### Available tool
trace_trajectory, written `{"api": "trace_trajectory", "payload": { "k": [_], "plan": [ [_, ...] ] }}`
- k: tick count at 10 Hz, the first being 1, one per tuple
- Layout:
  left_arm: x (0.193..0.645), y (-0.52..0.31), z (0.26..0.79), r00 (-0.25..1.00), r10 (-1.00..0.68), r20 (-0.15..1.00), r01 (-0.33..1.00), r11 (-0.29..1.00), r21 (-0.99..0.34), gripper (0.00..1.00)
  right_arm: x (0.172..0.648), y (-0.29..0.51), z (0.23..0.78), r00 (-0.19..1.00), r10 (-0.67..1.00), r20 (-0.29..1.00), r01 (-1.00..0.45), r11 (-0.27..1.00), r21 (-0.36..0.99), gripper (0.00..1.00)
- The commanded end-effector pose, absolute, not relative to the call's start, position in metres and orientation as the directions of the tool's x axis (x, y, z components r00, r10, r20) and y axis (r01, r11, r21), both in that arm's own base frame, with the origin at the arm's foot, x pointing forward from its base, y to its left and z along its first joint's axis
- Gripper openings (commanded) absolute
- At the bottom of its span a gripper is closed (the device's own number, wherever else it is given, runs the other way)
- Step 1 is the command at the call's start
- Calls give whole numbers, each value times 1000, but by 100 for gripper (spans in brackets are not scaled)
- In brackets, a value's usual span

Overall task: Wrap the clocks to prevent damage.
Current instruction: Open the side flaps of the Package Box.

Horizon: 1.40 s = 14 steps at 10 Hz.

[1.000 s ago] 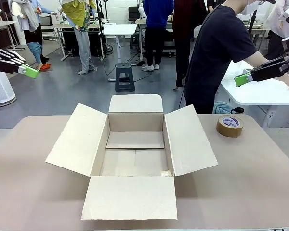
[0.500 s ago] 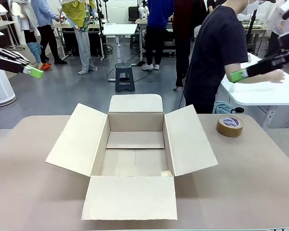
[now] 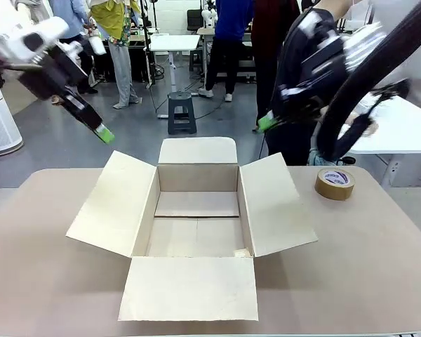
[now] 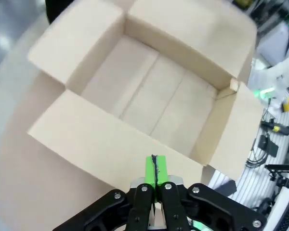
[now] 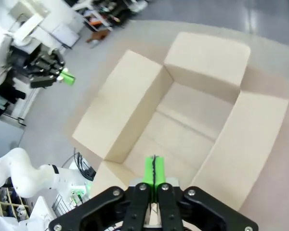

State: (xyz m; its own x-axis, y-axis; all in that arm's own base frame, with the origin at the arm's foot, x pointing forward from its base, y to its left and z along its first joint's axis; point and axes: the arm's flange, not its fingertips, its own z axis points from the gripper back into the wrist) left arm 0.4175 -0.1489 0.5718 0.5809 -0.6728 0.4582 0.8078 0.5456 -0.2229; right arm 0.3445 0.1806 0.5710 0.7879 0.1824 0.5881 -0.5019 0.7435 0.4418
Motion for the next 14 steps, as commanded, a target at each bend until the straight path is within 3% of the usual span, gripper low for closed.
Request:
{"api": "trace_trajectory", "payload": {
  "k": [1,3,4,5,9,10,11,14],
  "plan": [
    [426,-162,558,637,-702,317,771,585,-252,0,363,205,558,884,171,435,-373,819,436,1],
    [431,-169,538,674,-694,253,738,644,-200,0,371,218,546,906,143,398,-320,848,422,1],
    [431,-166,542,647,-707,284,761,620,-189,0,367,213,549,834,362,417,-507,800,321,1],
    [424,-173,533,660,-699,274,751,623,-219,0,361,215,534,894,164,416,-345,844,410,1],
    [427,-172,531,654,-707,269,756,617,-217,0,366,215,538,889,203,410,-374,839,396,1],
    [421,-191,522,793,-552,258,590,801,-100,0,353,226,531,916,110,386,-249,910,331,1],
    [413,-208,518,847,-479,230,490,872,12,0,351,233,525,923,2,385,-98,969,229,1],
    [402,-235,498,939,-314,143,288,941,178,0,361,247,492,932,-104,347,77,993,92,1]
  ]
}}
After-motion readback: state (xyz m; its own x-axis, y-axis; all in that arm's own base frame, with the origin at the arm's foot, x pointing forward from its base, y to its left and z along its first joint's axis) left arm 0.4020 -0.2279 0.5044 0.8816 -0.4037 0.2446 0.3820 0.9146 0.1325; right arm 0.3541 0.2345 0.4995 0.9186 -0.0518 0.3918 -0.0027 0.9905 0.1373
